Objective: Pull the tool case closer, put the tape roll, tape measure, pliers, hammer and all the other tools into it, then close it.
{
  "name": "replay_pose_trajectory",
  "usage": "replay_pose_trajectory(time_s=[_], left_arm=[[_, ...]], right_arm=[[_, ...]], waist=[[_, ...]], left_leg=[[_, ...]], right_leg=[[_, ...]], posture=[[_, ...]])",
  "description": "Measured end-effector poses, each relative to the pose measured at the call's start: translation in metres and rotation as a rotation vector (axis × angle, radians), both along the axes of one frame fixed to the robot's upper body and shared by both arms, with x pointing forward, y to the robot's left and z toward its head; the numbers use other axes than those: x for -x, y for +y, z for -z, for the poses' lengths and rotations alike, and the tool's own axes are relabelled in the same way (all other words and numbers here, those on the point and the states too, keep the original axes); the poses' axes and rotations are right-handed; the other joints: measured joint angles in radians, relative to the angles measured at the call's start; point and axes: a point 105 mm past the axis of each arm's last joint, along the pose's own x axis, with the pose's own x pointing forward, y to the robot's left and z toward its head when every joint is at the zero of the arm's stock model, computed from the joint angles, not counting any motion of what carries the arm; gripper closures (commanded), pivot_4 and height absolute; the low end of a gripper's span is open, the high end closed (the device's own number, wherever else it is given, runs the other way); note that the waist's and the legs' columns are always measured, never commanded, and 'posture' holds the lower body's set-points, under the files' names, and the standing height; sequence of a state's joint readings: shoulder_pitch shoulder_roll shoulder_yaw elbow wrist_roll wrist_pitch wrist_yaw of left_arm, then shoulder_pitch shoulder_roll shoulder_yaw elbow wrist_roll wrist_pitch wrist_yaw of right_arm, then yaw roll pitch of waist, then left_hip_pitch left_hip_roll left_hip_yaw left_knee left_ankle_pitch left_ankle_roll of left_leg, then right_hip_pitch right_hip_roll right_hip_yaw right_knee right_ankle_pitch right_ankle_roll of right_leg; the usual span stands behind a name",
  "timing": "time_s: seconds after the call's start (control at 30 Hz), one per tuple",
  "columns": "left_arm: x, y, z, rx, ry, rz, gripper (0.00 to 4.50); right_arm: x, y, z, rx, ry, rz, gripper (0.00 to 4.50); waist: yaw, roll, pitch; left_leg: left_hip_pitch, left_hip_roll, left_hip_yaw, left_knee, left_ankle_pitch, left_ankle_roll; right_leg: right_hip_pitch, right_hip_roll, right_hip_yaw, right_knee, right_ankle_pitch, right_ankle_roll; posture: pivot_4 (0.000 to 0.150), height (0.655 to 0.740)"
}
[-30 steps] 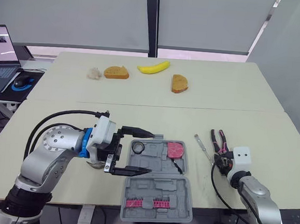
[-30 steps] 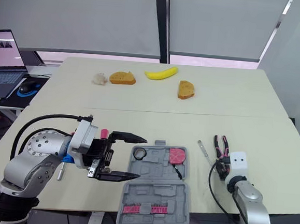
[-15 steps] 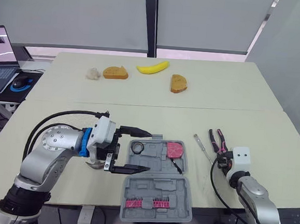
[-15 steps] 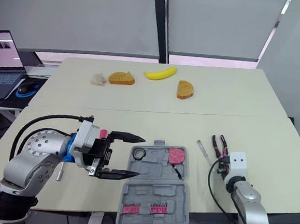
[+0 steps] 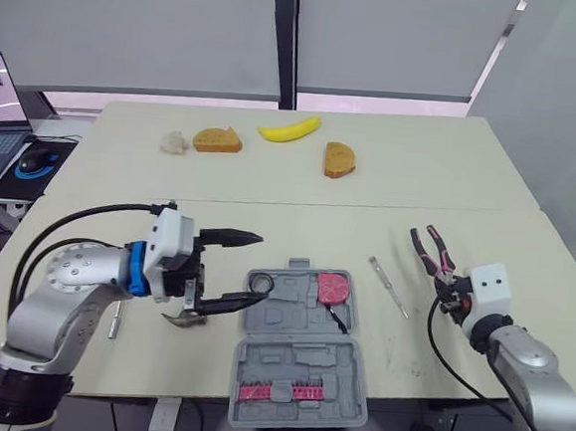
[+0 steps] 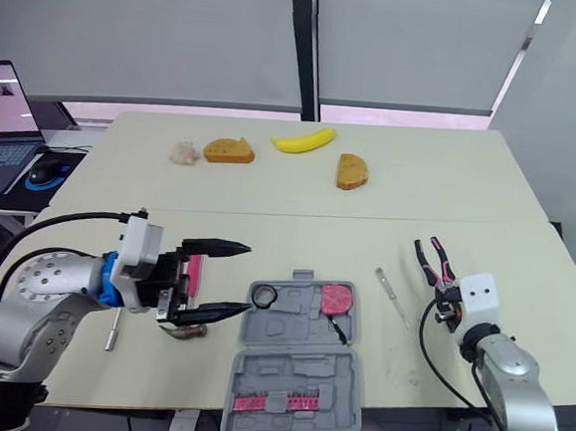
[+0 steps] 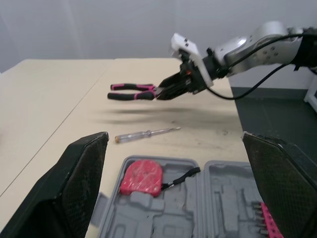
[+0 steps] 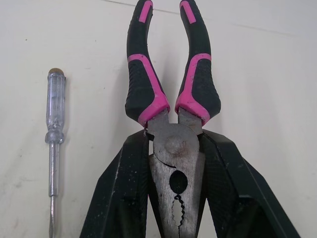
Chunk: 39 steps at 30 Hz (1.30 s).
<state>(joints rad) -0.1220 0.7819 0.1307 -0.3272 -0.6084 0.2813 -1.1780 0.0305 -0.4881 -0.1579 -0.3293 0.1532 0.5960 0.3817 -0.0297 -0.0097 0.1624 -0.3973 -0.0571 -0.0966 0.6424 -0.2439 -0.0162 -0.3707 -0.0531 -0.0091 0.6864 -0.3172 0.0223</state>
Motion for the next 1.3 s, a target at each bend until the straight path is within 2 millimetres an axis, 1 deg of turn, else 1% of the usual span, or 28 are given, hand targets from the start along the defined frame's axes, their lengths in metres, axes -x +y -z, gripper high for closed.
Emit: replay_pose_trajectory(time_s=[0.07, 0.13, 0.23, 0.27, 0.37, 0.47, 0.53, 0.67, 0.83, 0.93, 1.07, 1.17, 1.3], left_arm=[[-0.001, 0.016, 0.003, -0.030, 0.022, -0.046, 0.00], [0.001, 0.032, 0.009, -0.074, 0.043, -0.087, 0.00], [0.009, 0.047, 0.019, -0.143, 0.071, -0.094, 0.00], [0.013, 0.053, 0.024, -0.176, 0.085, -0.089, 0.00], [0.023, 0.063, 0.032, -0.239, 0.104, -0.053, 0.00], [0.030, 0.066, 0.036, -0.276, 0.105, -0.009, 0.00], [0.032, 0.065, 0.035, -0.283, 0.098, 0.012, 0.00], [0.036, 0.064, 0.037, -0.301, 0.085, 0.050, 0.00], [0.044, 0.071, 0.051, -0.365, 0.074, 0.097, 0.00], [0.045, 0.072, 0.054, -0.371, 0.075, 0.105, 0.00], [0.041, 0.070, 0.053, -0.377, 0.054, 0.112, 0.00], [0.041, 0.068, 0.056, -0.396, 0.043, 0.126, 0.00], [0.038, 0.066, 0.055, -0.401, 0.026, 0.125, 0.00]], right_arm=[[0.001, 0.008, -0.015, 0.056, 0.007, -0.118, 3.26], [0.004, 0.023, -0.030, 0.117, 0.034, -0.282, 3.26], [0.013, 0.044, -0.043, 0.181, 0.084, -0.490, 3.26], [0.017, 0.052, -0.045, 0.213, 0.113, -0.571, 3.26], [0.026, 0.070, -0.046, 0.291, 0.169, -0.768, 3.26], [0.033, 0.089, -0.046, 0.372, 0.183, -0.953, 3.26], [0.033, 0.097, -0.044, 0.406, 0.189, -1.021, 3.26], [0.023, 0.119, -0.038, 0.436, 0.201, -1.111, 3.26], [0.016, 0.147, -0.025, 0.471, 0.224, -1.189, 3.26], [0.013, 0.161, -0.016, 0.480, 0.248, -1.224, 3.26], [0.005, 0.178, -0.014, 0.490, 0.245, -1.237, 3.26], [0.002, 0.187, -0.011, 0.480, 0.255, -1.232, 3.26], [0.002, 0.190, 0.002, 0.476, 0.289, -1.220, 3.26]], waist=[[-0.002, 0.000, 0.000], [-0.003, 0.001, 0.001], [0.001, 0.001, 0.001], [0.001, 0.000, 0.001], [0.002, 0.000, 0.002], [0.005, -0.001, 0.003], [0.006, -0.002, 0.003], [0.003, -0.002, 0.004], [0.000, -0.002, 0.004], [0.001, -0.002, 0.004], [0.001, -0.002, 0.004], [0.002, -0.002, 0.004], [0.002, -0.002, 0.004]], left_leg=[[0.000, 0.000, 0.000, 0.000, 0.000, 0.000], [0.000, 0.001, 0.000, 0.000, 0.000, 0.000], [-0.001, 0.001, -0.001, 0.000, 0.000, 0.000], [-0.001, 0.001, -0.002, 0.000, 0.000, 0.000], [-0.001, 0.000, -0.001, 0.000, 0.000, 0.000], [-0.001, 0.000, -0.002, 0.000, 0.000, 0.000], [-0.002, 0.000, -0.002, 0.000, 0.000, 0.000], [-0.002, 0.001, -0.002, 0.000, 0.000, 0.000], [-0.003, 0.001, -0.001, 0.000, 0.000, 0.000], [-0.002, 0.001, -0.001, 0.000, 0.000, 0.000], [-0.002, 0.000, -0.002, 0.000, 0.000, 0.000], [-0.002, 0.000, -0.002, 0.000, 0.000, 0.000], [-0.002, 0.000, -0.002, 0.000, 0.000, 0.000]], right_leg=[[0.000, 0.000, 0.000, 0.000, 0.000, 0.000], [-0.001, 0.000, -0.001, 0.000, 0.000, 0.000], [0.001, 0.000, -0.002, -0.002, 0.000, 0.000], [0.001, 0.000, -0.002, -0.004, 0.000, 0.000], [0.001, -0.001, -0.002, -0.005, 0.000, 0.000], [0.001, -0.001, -0.002, -0.005, 0.000, 0.000], [0.001, -0.001, -0.003, -0.005, 0.000, 0.000], [0.000, -0.001, -0.003, -0.005, 0.000, 0.000], [-0.001, -0.001, -0.002, -0.005, 0.000, 0.000], [-0.001, -0.001, -0.002, -0.004, 0.000, 0.000], [-0.002, -0.001, -0.002, -0.004, 0.000, 0.000], [-0.002, -0.001, -0.002, -0.004, 0.001, 0.000], [-0.002, -0.001, -0.002, -0.004, 0.001, 0.000]], posture=[[0.150, 0.7400], [0.150, 0.7400], [0.150, 0.7400], [0.150, 0.7400], [0.150, 0.7400], [0.150, 0.7400], [0.150, 0.7400], [0.150, 0.7400], [0.150, 0.7400], [0.150, 0.7400], [0.150, 0.7400], [0.150, 0.7400], [0.150, 0.7400]])
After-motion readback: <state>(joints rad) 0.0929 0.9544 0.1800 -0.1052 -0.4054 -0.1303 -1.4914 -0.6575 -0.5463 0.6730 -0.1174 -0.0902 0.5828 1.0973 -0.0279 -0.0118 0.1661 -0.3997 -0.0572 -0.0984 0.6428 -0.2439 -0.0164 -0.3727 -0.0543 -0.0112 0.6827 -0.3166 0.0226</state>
